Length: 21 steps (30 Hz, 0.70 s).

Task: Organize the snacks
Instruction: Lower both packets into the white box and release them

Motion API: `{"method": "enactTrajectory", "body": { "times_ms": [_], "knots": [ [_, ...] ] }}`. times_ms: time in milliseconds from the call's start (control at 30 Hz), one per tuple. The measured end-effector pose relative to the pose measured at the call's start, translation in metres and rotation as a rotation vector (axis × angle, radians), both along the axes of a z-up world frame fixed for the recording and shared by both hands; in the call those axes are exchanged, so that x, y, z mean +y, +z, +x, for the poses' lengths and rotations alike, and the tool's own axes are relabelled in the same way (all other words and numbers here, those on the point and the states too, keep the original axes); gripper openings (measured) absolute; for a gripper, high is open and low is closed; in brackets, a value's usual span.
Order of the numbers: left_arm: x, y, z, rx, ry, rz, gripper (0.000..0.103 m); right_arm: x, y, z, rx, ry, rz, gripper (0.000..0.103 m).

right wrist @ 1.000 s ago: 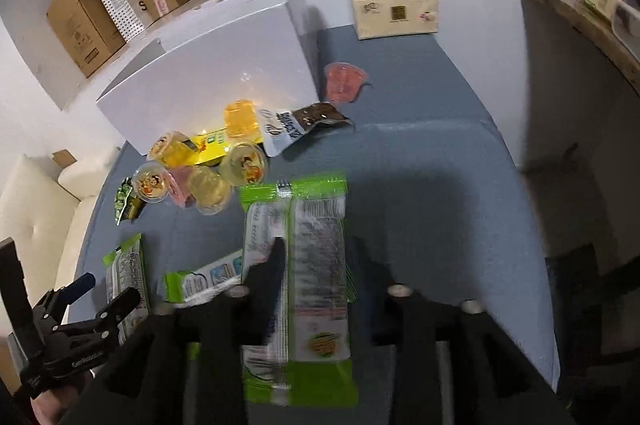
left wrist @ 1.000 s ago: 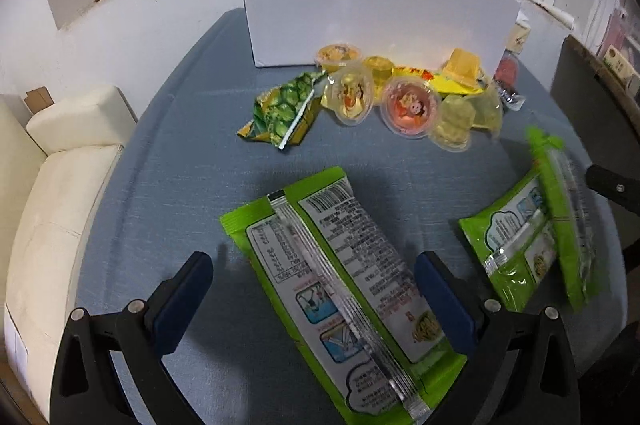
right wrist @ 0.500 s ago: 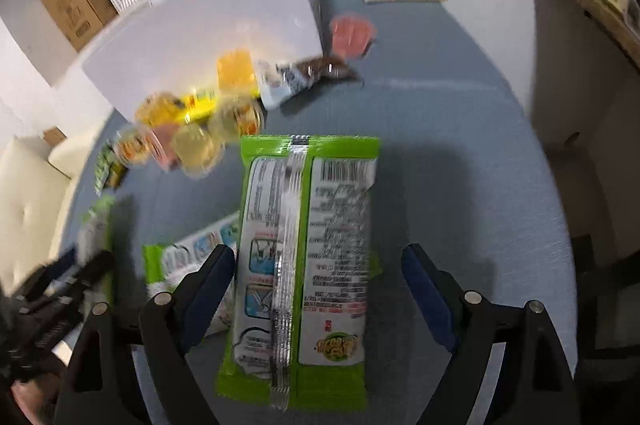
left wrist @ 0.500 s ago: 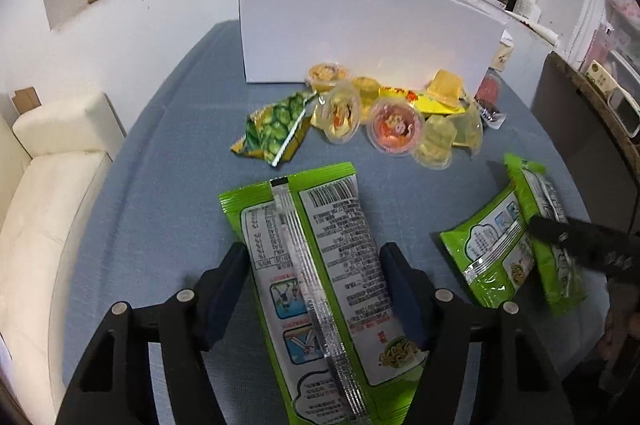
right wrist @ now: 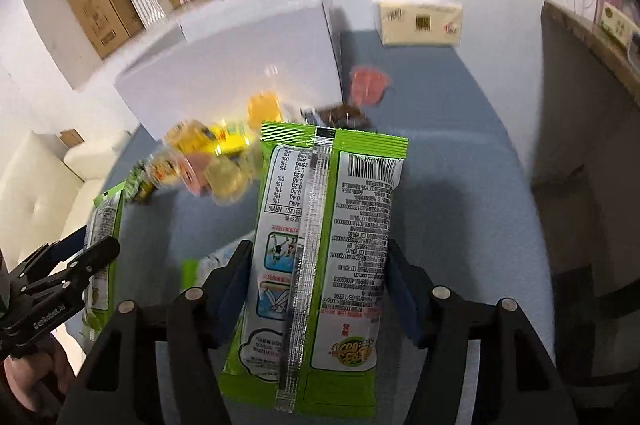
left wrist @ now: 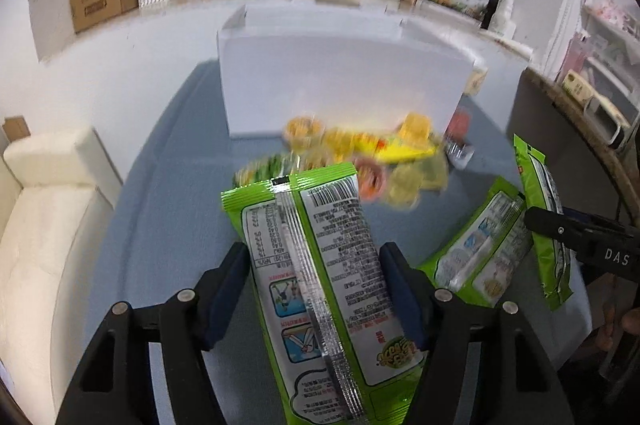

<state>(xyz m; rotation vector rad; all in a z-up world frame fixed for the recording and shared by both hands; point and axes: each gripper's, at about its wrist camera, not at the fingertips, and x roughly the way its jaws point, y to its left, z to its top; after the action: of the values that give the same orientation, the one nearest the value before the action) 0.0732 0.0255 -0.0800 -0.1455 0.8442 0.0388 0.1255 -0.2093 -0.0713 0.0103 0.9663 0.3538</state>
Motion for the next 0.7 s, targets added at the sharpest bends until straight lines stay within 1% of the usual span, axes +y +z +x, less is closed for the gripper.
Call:
{"method": "enactTrajectory", "body": {
  "times_ms": [200,367,467,567,700],
  "knots": [
    [0.011,0.044,0.027,-0.091,-0.015,0.000,0.072,0.003,0.044,0.012,-0.088,0.034,0.046,0.068],
    [0.015,0.080,0.055,-0.167,-0.029,0.005,0.072,0.019,0.083,0.041,-0.177,0.070,0.081,0.068],
    [0.016,0.092,0.070,-0.189,-0.039,0.005,0.072,0.033,0.094,0.057,-0.192,0.095,0.093,0.068],
    [0.015,0.102,0.092,-0.194,-0.061,0.003,0.072,0.054,0.102,0.078,-0.209,0.132,0.066,0.068],
    [0.020,0.110,0.136,-0.193,-0.065,0.007,0.072,0.073,0.107,0.117,-0.182,0.156,0.070,0.068]
  ]
}}
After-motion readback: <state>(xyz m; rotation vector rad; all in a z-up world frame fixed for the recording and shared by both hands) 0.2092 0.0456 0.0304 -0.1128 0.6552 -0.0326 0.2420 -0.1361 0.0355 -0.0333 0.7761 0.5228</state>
